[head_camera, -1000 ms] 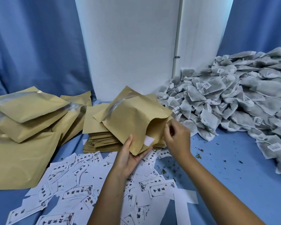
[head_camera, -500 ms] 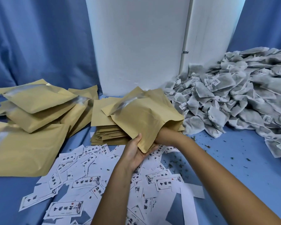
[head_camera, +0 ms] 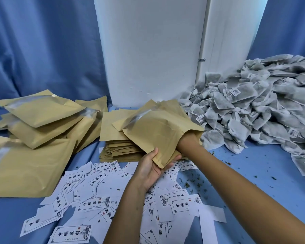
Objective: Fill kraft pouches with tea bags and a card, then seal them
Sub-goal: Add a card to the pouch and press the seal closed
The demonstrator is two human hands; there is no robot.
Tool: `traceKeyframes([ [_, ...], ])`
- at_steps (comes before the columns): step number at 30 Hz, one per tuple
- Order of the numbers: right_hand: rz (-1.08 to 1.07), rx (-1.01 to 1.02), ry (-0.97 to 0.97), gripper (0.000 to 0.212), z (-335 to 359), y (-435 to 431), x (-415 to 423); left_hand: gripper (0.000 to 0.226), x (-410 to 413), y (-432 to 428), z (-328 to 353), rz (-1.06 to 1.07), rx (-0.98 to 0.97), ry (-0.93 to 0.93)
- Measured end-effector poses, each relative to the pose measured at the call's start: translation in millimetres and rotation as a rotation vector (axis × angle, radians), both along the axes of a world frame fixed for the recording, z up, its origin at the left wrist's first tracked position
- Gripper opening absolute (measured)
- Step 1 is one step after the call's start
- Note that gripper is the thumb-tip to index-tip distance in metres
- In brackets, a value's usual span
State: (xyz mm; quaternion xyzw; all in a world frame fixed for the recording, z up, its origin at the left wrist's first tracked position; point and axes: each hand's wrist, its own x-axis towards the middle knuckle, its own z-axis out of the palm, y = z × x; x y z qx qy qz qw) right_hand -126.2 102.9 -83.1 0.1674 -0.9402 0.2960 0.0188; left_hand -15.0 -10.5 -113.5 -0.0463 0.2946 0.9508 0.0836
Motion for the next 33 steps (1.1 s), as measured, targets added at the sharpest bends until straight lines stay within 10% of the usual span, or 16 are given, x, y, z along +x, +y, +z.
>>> traceKeyframes([
  [9,0.171,-0.079,0.315,0.011,-4,22,13,0.038,-1,2,0,0.043,0.015,-0.017],
  [16,-0.047,0.076,-0.17,0.023,15,6,2,0.028,1,15,1,0.122,-0.047,0.026],
  [18,-0.014,0.144,-0.049,0.024,14,12,6,0.027,2,16,1,0.161,-0.068,0.011],
  [21,-0.178,-0.406,0.403,0.023,-9,36,22,0.023,2,16,0,0.22,-0.142,-0.038],
  [24,-0.362,-0.92,0.241,0.024,-21,51,25,0.019,0,18,-1,0.262,-0.192,-0.093],
  [28,-0.217,-1.168,-0.335,0.036,-12,50,18,0.013,5,18,-2,0.264,-0.245,-0.142],
  [33,-0.209,-1.057,-0.268,0.018,-24,54,5,0.035,3,16,-14,0.246,-0.472,-0.256],
])
